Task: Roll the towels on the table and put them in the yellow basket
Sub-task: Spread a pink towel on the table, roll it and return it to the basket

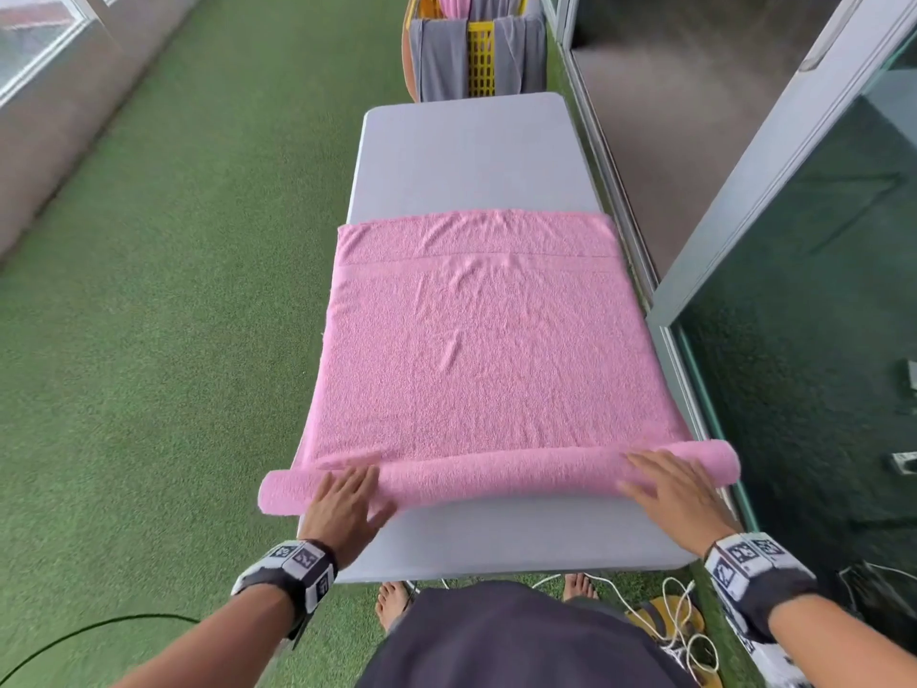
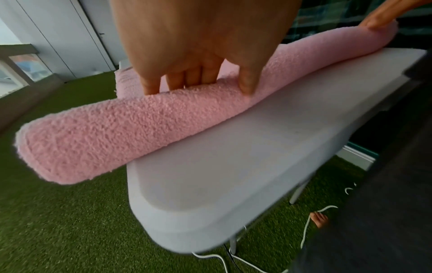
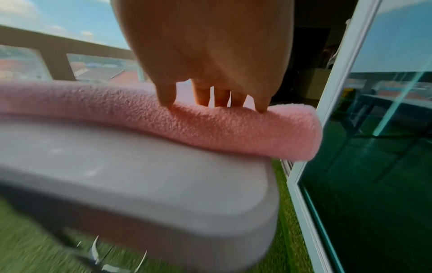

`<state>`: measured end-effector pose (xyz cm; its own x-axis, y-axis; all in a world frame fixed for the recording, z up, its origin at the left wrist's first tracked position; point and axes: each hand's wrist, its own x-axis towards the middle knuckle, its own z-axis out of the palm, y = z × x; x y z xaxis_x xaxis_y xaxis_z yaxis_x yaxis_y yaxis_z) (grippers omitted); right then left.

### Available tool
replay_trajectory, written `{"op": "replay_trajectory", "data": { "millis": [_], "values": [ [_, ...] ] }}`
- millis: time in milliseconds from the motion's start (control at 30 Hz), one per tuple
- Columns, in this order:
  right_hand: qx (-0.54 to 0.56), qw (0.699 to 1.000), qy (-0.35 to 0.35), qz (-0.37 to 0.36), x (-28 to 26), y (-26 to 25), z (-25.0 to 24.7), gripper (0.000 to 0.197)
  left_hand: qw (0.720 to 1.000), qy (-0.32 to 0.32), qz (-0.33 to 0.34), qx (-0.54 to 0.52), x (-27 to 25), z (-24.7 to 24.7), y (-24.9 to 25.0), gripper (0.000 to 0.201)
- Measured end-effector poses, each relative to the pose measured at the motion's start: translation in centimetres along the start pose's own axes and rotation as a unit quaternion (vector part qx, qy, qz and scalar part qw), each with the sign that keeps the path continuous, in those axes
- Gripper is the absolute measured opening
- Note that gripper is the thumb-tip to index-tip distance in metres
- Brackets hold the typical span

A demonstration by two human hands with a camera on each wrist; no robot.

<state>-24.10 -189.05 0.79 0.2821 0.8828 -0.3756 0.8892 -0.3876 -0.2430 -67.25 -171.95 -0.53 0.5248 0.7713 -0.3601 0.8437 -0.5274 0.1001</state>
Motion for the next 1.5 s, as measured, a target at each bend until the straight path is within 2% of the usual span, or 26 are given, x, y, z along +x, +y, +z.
{"op": "replay_trajectory", "data": {
  "millis": [67, 167, 200, 267, 333, 400, 533, 567, 700, 733, 767, 833, 900, 967, 1033, 1100, 1167, 1233, 1333, 1400, 1500],
  "values": [
    [-0.049, 0.999, -0.009, -0.003, -0.9, 0.0, 1.1, 0.058, 1.0, 0.003, 0.01, -0.007, -0.9, 0.8, 0.1, 0.063],
    [-0.085, 0.996, -0.02, 0.013, -1.8, -0.2, 1.0, 0.048, 0.998, 0.058, 0.017, -0.016, -1.7, 1.7, 0.0, 0.025],
    [-0.09, 0.995, -0.029, 0.014, -1.7, -0.2, 0.6, 0.044, 0.998, 0.068, 0.015, -0.008, -1.7, 1.4, 0.0, 0.023],
    [-0.09, 0.995, -0.039, 0.016, -1.0, -0.3, -0.5, 0.042, 0.996, 0.088, 0.013, -0.001, -1.1, 0.6, -0.1, 0.043],
    [-0.052, 0.999, 0.001, 0.011, -0.1, -0.3, -1.5, 0.043, 0.995, 0.096, -0.003, -0.016, -0.2, 0.0, -0.5, 0.059],
    [-0.008, 0.999, 0.038, 0.003, 0.5, -0.2, -1.7, 0.044, 0.997, 0.055, -0.029, -0.037, 0.4, 0.0, -0.8, 0.068],
    [-0.044, 0.999, -0.012, -0.002, -0.6, -0.3, -0.1, 0.06, 1.0, -0.002, 0.003, 0.008, -0.3, 1.0, -1.0, 0.085],
    [-0.056, 0.998, -0.012, -0.001, -1.0, -0.4, 0.3, 0.06, 1.0, 0.001, 0.008, 0.012, -0.6, 1.1, -0.8, 0.085],
    [-0.054, 0.997, -0.045, 0.015, -0.7, -0.3, -0.6, 0.029, 0.997, 0.064, 0.013, 0.027, -0.6, 0.4, -0.4, 0.03],
    [-0.053, 0.997, -0.053, 0.014, -0.1, -0.2, -1.2, 0.021, 0.998, 0.06, 0.003, 0.029, -0.2, -0.1, -0.5, 0.027],
    [-0.048, 0.998, -0.048, 0.013, 0.4, -0.1, -1.6, 0.023, 0.998, 0.067, 0.0, 0.017, 0.3, -0.5, -0.6, 0.034],
    [-0.013, 1.0, -0.015, 0.015, 1.5, 0.0, -2.3, 0.04, 0.996, 0.082, -0.009, -0.017, 1.4, -1.1, -1.0, 0.057],
    [0.018, 1.0, -0.011, 0.011, 2.0, -0.2, -2.4, 0.046, 0.998, 0.046, -0.016, -0.035, 1.9, -1.5, -1.1, 0.071],
    [-0.004, 0.999, -0.044, -0.002, 1.3, -0.4, -1.7, 0.055, 1.0, 0.013, -0.003, -0.022, 1.5, -0.9, -1.2, 0.071],
    [-0.04, 0.998, -0.048, -0.01, 0.1, -0.3, -0.7, 0.058, 0.999, 0.026, 0.024, 0.0, 0.7, -0.1, -1.0, 0.06],
    [-0.042, 0.998, -0.051, 0.0, -0.5, -0.1, -0.4, 0.048, 0.999, 0.043, 0.022, 0.005, 0.1, -0.1, -0.6, 0.032],
    [-0.043, 0.996, -0.071, 0.019, -0.1, -0.1, -1.2, 0.032, 0.999, 0.043, 0.011, 0.02, 0.3, -0.9, -0.5, 0.021],
    [-0.045, 0.997, -0.067, 0.022, 1.0, 0.0, -2.1, 0.023, 0.999, 0.044, 0.007, 0.019, 1.0, -1.8, -0.8, 0.028],
    [-0.001, 0.999, -0.033, 0.023, 2.6, 0.0, -3.1, 0.046, 0.995, 0.093, -0.009, -0.042, 2.1, -2.2, -1.9, 0.047],
    [0.01, 0.999, -0.033, 0.017, 2.5, -0.1, -2.9, 0.055, 0.998, 0.057, 0.004, -0.041, 1.9, -1.8, -2.1, 0.06],
    [-0.066, 0.996, -0.049, 0.016, 0.7, -0.3, -1.2, 0.065, 0.999, 0.032, 0.032, -0.022, 0.2, -0.4, -1.4, 0.057]
  ]
}}
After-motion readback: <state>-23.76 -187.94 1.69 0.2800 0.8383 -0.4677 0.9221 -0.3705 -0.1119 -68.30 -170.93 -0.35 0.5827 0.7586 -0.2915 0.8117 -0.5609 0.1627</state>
